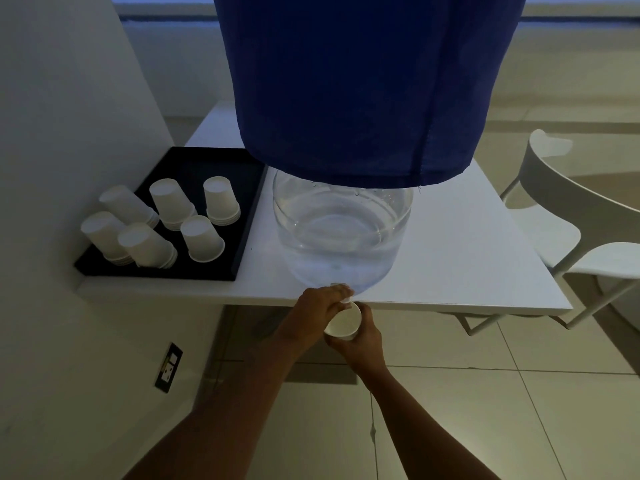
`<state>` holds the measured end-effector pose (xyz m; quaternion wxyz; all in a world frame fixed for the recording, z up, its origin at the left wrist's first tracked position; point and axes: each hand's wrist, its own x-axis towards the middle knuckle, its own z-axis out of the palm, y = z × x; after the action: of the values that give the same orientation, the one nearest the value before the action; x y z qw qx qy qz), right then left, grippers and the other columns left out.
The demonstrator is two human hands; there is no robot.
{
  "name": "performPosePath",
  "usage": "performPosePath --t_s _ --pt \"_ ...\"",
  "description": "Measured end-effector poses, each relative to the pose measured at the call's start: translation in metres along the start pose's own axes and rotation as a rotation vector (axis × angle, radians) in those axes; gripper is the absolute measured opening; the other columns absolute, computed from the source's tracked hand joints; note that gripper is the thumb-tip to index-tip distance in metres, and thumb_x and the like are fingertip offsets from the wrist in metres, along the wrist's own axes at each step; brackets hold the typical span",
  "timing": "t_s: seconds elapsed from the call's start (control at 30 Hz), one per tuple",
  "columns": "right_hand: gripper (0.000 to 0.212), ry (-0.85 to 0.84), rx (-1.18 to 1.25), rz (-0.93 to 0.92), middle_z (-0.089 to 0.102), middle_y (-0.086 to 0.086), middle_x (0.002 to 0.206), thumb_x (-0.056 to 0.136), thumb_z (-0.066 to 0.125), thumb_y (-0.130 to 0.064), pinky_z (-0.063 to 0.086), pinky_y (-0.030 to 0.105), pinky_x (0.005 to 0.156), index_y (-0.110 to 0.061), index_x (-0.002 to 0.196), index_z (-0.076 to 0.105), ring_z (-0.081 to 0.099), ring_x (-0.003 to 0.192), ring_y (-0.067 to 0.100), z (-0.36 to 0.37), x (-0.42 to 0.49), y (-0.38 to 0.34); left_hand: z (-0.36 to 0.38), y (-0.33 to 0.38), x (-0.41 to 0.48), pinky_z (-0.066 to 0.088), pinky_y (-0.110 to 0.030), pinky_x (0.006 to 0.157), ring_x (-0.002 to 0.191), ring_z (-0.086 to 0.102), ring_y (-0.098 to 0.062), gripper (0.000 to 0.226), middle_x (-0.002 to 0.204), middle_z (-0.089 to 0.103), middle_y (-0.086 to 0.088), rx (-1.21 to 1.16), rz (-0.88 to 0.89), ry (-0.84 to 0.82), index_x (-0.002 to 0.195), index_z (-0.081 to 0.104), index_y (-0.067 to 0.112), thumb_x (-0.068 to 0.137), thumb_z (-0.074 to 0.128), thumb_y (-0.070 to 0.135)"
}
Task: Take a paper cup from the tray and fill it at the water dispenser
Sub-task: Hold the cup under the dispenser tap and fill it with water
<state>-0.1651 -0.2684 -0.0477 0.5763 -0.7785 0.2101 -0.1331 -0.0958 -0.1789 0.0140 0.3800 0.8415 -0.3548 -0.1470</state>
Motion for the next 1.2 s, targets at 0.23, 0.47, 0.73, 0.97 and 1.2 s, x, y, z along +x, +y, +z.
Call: performPosePath --t_s 0.23,0.47,0.73,0.97,1.2 --pt "0.067 0.019 -0.037 -0.009 0.06 0.015 0.113 0.06 0.082 -0.011 0.04 0.01 0.072 -0.006 0.115 0.044 0.055 0.099 0.022 0.004 0.002 0.001 -0.001 0.001 0.006 0.032 -0.008 0.089 0.113 0.058 -0.03 0.03 0.122 0.06 -0.023 -0.041 -0.041 0.061 0.115 0.055 -0.001 0.087 0.05 0.008" --pt "0.07 0.015 -0.03 -0.001 0.059 0.014 0.114 0.058 0.083 -0.012 0.04 0.009 0.071 -0.008 0.116 0.043 0.052 0.097 0.018 0.004 0.003 0.001 -0.002 -0.003 0.013 0.036 -0.012 0.089 0.109 0.06 -0.031 0.026 0.117 0.063 -0.024 -0.012 -0.059 0.081 0.111 0.058 -0.002 0.09 0.046 0.009" --pt "0.07 0.021 -0.033 -0.005 0.059 0.016 0.114 0.059 0.083 -0.012 0.046 0.025 0.08 -0.007 0.116 0.044 0.052 0.098 0.018 0.005 0.003 0.002 0.0 -0.004 0.012 0.036 -0.013 0.09 0.109 0.06 -0.031 0.027 0.116 0.064 -0.023 -0.006 -0.054 0.089 0.112 0.058 -0.001 0.089 0.047 0.011" --pt "0.07 0.022 -0.026 -0.003 0.058 0.016 0.115 0.059 0.083 -0.012 0.043 0.02 0.078 -0.007 0.116 0.043 0.051 0.098 0.018 0.005 0.003 0.003 -0.002 -0.003 0.012 0.034 -0.011 0.088 0.11 0.06 -0.029 0.027 0.117 0.064 -0.022 0.003 -0.051 0.087 0.113 0.057 0.0 0.09 0.047 0.01" --pt "0.068 0.022 -0.013 -0.002 0.058 0.015 0.115 0.06 0.082 -0.012 0.043 0.017 0.076 -0.008 0.116 0.043 0.052 0.099 0.019 0.004 0.002 0.003 -0.001 -0.003 0.012 0.033 -0.009 0.087 0.109 0.06 -0.029 0.028 0.117 0.064 -0.022 -0.008 -0.07 0.094 0.113 0.057 0.0 0.09 0.046 0.011"
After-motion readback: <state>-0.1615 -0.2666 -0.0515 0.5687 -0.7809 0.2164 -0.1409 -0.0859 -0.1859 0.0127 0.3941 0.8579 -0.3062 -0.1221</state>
